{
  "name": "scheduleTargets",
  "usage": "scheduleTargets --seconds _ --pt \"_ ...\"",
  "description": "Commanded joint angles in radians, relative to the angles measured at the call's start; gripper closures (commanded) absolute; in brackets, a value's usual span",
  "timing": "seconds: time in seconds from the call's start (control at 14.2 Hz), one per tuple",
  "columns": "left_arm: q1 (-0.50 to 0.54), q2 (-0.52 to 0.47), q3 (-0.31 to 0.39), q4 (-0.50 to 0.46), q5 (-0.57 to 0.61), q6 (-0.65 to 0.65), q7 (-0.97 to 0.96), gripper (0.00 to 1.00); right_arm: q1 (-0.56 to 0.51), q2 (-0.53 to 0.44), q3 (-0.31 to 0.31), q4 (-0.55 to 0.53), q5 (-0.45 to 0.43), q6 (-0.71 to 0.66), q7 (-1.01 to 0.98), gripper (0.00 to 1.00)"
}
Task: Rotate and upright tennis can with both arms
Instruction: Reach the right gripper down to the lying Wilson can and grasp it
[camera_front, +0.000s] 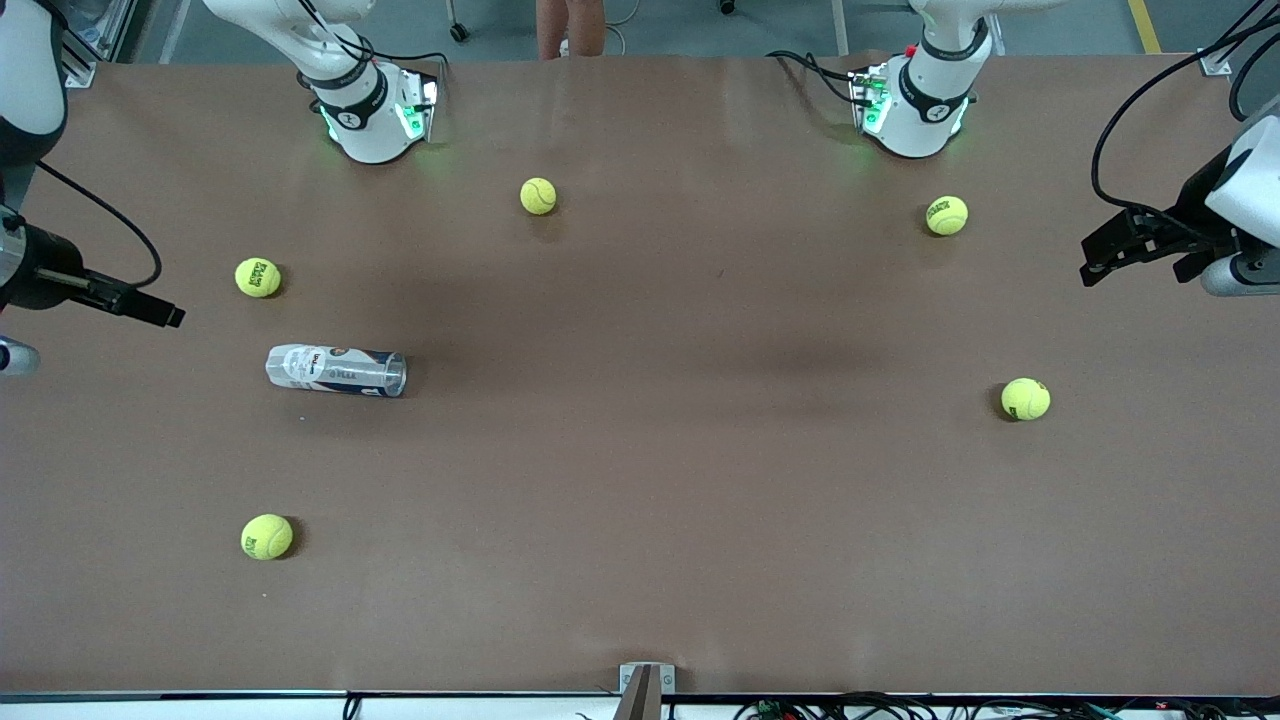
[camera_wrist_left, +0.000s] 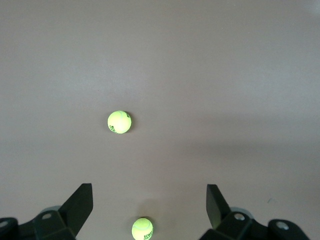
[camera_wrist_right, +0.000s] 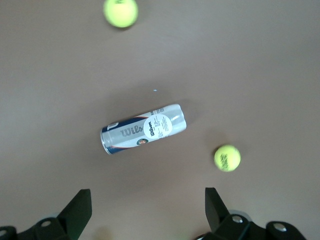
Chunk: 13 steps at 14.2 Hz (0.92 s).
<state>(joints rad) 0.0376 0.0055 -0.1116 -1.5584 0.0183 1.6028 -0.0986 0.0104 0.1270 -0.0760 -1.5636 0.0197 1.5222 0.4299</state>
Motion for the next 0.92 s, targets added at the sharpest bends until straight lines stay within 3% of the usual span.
scheduleTargets --seconds 0.0,0.35,0.63,0.85 --pt "-0.001 -0.005 -0.004 0.007 0.011 -0.009 -0.010 0.00 0.028 0.008 -0.001 -0.044 0.020 0.033 0.295 0.00" --pt "-0.074 -0.013 0.075 0.004 0.011 -0.011 -0.010 0.00 0.112 0.022 -0.001 -0.185 0.019 0.209 0.729 0.00" --pt "-0.128 -0.013 0.119 0.004 0.011 -0.012 -0.013 0.00 0.122 0.043 -0.001 -0.272 0.019 0.282 0.895 0.00" --pt "-0.111 -0.013 0.115 0.004 0.012 -0.012 -0.012 0.00 0.128 0.054 -0.001 -0.355 0.019 0.384 0.938 0.00"
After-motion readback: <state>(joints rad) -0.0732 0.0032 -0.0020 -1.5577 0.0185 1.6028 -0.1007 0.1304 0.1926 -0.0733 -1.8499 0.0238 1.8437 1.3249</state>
